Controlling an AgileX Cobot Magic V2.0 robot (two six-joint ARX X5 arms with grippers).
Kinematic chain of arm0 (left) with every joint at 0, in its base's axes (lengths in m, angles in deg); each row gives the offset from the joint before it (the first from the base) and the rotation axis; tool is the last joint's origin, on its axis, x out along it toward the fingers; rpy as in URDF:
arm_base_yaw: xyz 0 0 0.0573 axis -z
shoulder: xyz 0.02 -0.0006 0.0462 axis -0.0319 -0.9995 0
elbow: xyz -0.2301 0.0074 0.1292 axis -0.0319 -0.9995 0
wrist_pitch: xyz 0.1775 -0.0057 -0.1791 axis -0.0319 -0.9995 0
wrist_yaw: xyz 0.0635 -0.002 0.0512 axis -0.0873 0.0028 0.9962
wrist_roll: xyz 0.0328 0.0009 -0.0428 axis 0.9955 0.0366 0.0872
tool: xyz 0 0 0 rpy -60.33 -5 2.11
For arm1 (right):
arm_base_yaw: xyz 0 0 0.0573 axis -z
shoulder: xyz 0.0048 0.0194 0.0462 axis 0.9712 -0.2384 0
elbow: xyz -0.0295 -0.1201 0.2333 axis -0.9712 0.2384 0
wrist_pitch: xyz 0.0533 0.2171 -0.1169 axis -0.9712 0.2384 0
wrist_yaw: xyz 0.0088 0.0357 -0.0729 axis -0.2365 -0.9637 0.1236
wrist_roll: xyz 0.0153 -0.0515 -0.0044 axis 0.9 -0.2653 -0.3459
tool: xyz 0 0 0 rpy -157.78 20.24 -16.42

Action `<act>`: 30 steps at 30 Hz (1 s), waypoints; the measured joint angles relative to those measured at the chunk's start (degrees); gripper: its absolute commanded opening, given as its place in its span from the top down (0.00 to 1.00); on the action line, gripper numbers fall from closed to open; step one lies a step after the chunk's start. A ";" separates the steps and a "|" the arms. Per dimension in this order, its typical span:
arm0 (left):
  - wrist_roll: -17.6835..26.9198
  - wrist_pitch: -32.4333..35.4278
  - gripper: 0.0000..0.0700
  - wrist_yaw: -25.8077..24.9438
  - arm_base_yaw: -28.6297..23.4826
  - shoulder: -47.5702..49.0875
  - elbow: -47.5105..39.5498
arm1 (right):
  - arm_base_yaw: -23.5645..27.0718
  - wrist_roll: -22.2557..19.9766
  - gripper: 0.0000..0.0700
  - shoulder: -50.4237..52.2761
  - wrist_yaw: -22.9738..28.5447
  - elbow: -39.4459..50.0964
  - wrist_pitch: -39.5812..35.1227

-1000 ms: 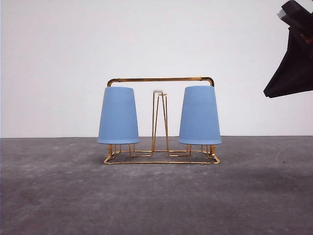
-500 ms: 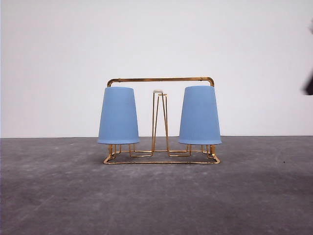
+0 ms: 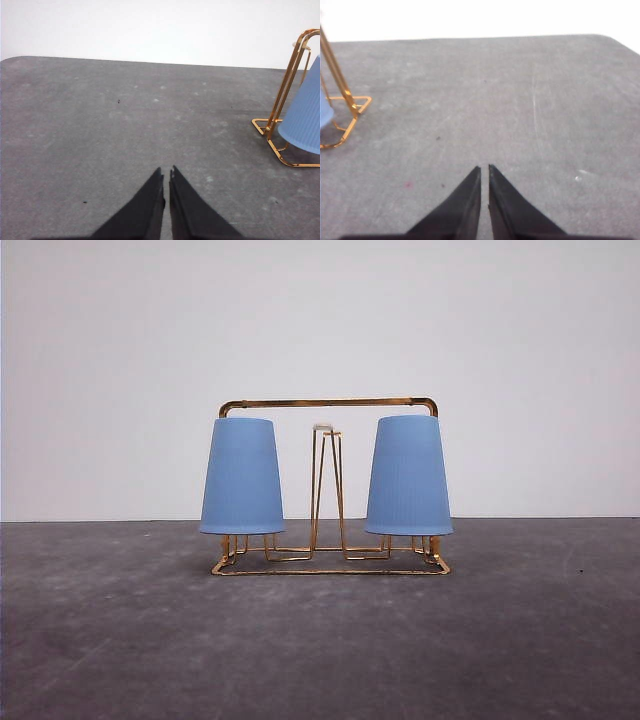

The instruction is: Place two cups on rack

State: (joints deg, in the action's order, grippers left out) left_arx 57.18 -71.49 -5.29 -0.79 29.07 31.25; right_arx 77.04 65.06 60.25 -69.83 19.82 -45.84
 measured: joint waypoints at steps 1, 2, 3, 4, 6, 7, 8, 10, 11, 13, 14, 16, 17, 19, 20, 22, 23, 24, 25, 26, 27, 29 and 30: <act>0.00 0.00 1.00 -0.01 0.00 0.01 0.00 | 0.01 0.03 0.96 0.90 -0.15 0.03 0.09; 0.00 0.01 1.00 -0.02 0.00 -0.01 0.00 | -0.01 0.04 0.96 1.49 -0.19 0.02 0.07; 0.00 0.01 1.00 0.00 0.00 -0.01 0.00 | -0.01 0.05 0.96 1.79 -0.19 0.01 -0.05; 0.00 0.00 1.00 0.00 0.00 -0.01 0.00 | -0.01 0.05 0.96 1.72 -0.23 0.01 0.01; 0.00 0.01 1.00 0.00 0.00 -0.01 0.00 | -0.03 0.05 0.96 1.57 -0.26 0.01 0.11; 0.00 0.00 1.00 0.00 0.00 -0.01 0.00 | -0.03 0.06 0.96 1.58 -0.24 0.01 0.09; 0.00 0.01 1.00 -0.01 0.00 -0.01 0.00 | -0.03 0.08 0.96 1.58 -0.25 0.01 0.10; 0.00 0.01 1.00 0.00 0.00 -0.01 0.00 | -0.03 0.09 0.96 1.57 -0.28 0.01 0.10; 0.00 0.01 1.00 0.00 0.00 -0.01 0.00 | -0.03 0.09 0.96 1.57 -0.26 0.01 0.04; 0.00 0.01 1.00 0.00 0.00 -0.01 0.00 | -0.03 0.09 0.96 1.57 -0.26 0.01 -0.15; 0.00 0.02 1.00 0.00 0.00 -0.01 0.00 | -0.03 0.09 0.96 1.57 -0.26 0.01 -0.21; 0.00 0.01 1.00 -0.01 0.00 -0.01 0.00 | -0.03 0.09 0.96 1.57 -0.24 0.01 -0.29; 0.00 0.02 1.00 -0.02 0.00 -0.01 0.00 | -0.03 0.09 0.96 1.57 -0.24 0.01 -0.28; 0.00 0.02 1.00 0.00 0.00 -0.01 0.00 | -0.03 0.09 0.96 1.57 -0.24 0.01 -0.28; 0.00 0.02 1.00 0.00 0.00 -0.01 0.00 | -0.03 0.09 0.96 1.57 -0.24 0.01 -0.28; 0.00 0.02 1.00 0.00 0.00 -0.01 0.00 | -0.03 0.09 0.96 1.57 -0.24 0.01 -0.29; 0.00 0.02 1.00 0.00 0.00 -0.01 0.00 | -0.03 0.09 0.96 1.57 -0.24 0.01 -0.28; 0.00 0.02 1.00 0.00 0.00 -0.01 0.00 | -0.03 0.09 0.96 1.57 -0.24 0.01 -0.28; 0.00 0.02 1.00 0.00 0.00 -0.01 0.00 | -0.03 0.09 0.96 1.57 -0.24 0.01 -0.28; 0.00 0.02 1.00 0.00 0.00 -0.01 0.00 | -0.03 0.09 0.96 1.57 -0.24 0.01 -0.30; 0.00 0.02 1.00 0.00 0.00 -0.01 0.00 | -0.03 0.09 0.96 1.57 -0.24 0.01 -0.30; 0.00 0.02 1.00 0.00 0.00 -0.01 0.00 | -0.03 0.09 0.96 1.57 -0.24 0.01 -0.30; 0.00 0.02 1.00 0.00 0.00 -0.01 0.00 | -0.03 0.09 0.96 1.57 -0.24 0.01 -0.30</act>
State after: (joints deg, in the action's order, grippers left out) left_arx 57.18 -71.46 -5.29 -0.79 29.07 31.25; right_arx 77.01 65.16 61.82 -70.07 19.83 -46.14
